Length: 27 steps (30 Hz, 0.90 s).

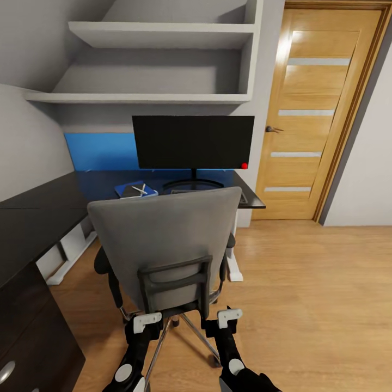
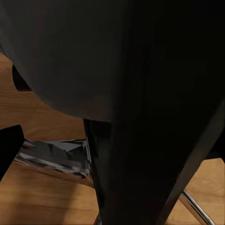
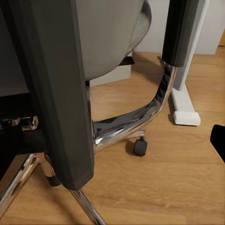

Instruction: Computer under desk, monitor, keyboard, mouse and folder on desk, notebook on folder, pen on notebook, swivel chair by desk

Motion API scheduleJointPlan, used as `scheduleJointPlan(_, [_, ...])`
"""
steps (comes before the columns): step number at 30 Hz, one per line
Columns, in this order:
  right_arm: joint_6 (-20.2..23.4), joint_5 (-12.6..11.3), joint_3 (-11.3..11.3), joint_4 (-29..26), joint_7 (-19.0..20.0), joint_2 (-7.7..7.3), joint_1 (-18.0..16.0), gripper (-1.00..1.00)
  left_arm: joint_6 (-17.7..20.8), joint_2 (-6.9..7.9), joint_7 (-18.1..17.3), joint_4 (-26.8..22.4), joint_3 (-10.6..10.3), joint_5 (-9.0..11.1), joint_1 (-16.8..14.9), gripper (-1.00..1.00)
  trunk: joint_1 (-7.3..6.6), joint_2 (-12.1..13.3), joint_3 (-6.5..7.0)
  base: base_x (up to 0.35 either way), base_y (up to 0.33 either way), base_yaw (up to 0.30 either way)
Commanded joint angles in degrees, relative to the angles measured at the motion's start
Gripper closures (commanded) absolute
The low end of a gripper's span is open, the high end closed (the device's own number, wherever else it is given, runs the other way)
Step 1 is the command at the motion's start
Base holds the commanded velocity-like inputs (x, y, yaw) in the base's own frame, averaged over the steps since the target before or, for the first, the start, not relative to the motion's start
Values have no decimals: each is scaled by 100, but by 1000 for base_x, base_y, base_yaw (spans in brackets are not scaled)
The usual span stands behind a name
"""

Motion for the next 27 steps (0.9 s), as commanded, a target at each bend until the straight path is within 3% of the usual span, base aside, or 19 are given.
scheduleJointPlan(1, [-19,-36,48,2,-40,-2,-7,-100,-28,5,37,2,-30,48,-5,-100,-1,-2,-5,19,0,0])
scheduleJointPlan(27, [-19,-38,55,6,-40,-2,-7,-100,-29,6,45,2,-28,57,-5,-100,-1,-2,-5,60,0,0])
